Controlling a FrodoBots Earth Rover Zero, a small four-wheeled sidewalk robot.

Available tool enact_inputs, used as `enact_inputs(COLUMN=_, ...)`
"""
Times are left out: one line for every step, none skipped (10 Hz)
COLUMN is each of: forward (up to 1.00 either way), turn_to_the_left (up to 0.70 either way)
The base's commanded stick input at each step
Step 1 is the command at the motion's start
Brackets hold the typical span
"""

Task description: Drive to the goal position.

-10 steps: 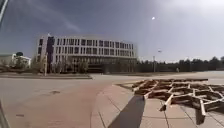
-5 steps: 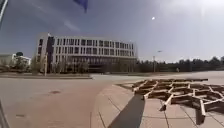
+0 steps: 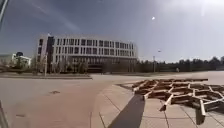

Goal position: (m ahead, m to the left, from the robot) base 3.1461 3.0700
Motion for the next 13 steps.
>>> enact_inputs(forward=0.05, turn_to_the_left=0.00)
enact_inputs(forward=0.05, turn_to_the_left=0.00)
enact_inputs(forward=0.05, turn_to_the_left=0.00)
enact_inputs(forward=0.05, turn_to_the_left=0.00)
enact_inputs(forward=0.05, turn_to_the_left=0.00)
enact_inputs(forward=0.05, turn_to_the_left=0.00)
enact_inputs(forward=0.05, turn_to_the_left=0.00)
enact_inputs(forward=0.05, turn_to_the_left=0.00)
enact_inputs(forward=0.04, turn_to_the_left=0.00)
enact_inputs(forward=0.05, turn_to_the_left=0.00)
enact_inputs(forward=0.05, turn_to_the_left=0.00)
enact_inputs(forward=0.04, turn_to_the_left=0.00)
enact_inputs(forward=0.05, turn_to_the_left=0.00)
